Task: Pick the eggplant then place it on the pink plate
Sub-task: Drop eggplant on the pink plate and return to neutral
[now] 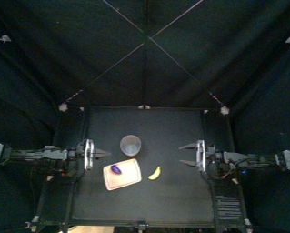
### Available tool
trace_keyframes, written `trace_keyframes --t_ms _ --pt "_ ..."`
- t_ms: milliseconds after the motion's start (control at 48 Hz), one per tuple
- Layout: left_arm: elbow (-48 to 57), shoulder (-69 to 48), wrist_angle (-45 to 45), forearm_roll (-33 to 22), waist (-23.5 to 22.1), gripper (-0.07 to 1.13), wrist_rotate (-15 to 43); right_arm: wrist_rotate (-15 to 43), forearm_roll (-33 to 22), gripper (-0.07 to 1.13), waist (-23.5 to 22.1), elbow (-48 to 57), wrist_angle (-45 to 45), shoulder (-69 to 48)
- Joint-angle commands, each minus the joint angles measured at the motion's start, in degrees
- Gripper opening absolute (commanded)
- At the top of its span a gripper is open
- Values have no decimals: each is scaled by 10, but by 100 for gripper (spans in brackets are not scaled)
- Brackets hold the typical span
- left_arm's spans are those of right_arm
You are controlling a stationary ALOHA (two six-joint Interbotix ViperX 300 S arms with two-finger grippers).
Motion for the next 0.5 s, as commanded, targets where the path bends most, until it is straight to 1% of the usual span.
trace_keyframes --t_ms 21,500 --pt "-8 2 -3 0 2 -2 1 -2 0 96 -3 -5 -3 4" --pt "-7 2 -3 0 2 -2 0 -2 -1 96 -25 4 -2 4"
